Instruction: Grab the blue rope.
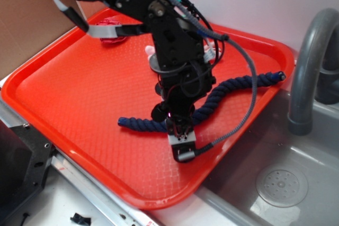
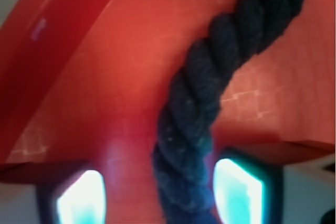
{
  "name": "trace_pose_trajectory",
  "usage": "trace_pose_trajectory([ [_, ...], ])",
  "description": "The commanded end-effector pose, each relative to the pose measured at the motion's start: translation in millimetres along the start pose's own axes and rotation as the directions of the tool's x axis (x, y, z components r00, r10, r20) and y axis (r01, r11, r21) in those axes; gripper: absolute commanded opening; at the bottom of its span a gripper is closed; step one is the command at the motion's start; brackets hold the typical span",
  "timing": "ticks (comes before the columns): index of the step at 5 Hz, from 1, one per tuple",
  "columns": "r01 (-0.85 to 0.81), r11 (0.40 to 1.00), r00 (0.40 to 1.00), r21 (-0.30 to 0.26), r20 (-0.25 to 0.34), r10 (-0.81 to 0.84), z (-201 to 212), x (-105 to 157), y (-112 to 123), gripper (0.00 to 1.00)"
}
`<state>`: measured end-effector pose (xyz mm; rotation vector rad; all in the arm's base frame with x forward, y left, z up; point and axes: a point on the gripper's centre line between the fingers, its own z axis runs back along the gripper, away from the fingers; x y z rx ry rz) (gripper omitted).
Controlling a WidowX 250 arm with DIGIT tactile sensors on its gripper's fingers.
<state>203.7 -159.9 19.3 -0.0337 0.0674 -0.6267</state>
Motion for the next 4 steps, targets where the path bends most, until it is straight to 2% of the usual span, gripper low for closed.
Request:
trace_pose_trajectory([
  [1,0.009,1.000,1.000,0.018,0.007,-0.009,3.9,0.0,-7.8,0.00],
  [2,-0.045,0.999,0.995,0.017,-0.089,0.046,22.1,-4.5,-0.8,0.00],
  [3,-0.238,0.971,0.971,0.000,0.026,0.238,71.3,-22.5,12.5,0.00],
  [4,-0.384,0.923,0.915,-0.019,0.124,0.383,119.8,-47.0,27.3,0.00],
])
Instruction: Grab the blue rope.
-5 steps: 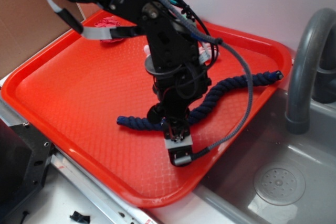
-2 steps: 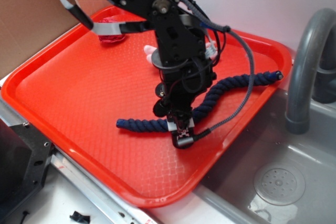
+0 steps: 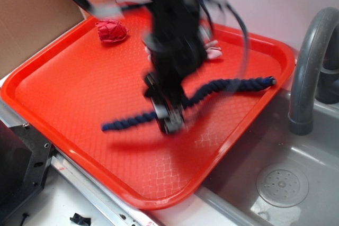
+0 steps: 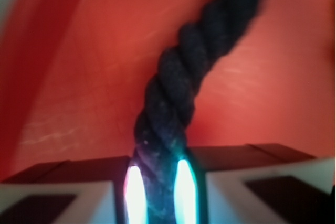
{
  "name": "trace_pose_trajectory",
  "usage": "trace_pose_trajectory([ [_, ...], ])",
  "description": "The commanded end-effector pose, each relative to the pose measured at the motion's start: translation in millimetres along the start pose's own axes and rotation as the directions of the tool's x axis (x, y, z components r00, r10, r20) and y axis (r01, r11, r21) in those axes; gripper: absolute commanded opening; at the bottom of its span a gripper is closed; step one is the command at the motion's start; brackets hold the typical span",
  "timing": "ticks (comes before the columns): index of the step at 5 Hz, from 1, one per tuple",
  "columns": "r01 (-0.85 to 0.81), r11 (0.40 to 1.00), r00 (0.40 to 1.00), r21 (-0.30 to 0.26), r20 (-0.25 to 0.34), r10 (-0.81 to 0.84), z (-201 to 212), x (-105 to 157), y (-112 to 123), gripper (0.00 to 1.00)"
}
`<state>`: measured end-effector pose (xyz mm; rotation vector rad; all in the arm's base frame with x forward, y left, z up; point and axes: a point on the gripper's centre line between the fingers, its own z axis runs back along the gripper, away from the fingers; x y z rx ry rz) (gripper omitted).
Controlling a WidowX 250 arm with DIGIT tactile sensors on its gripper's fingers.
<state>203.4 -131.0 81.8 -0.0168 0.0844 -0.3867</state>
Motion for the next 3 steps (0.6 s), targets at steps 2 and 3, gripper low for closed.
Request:
trace_pose_trajectory([
  [2,-0.388,0.922,0.879,-0.007,0.298,0.373,136.5,-84.4,29.0,0.00],
  [3,-0.395,0.918,0.878,0.028,0.305,0.368,135.4,-86.8,30.6,0.00],
])
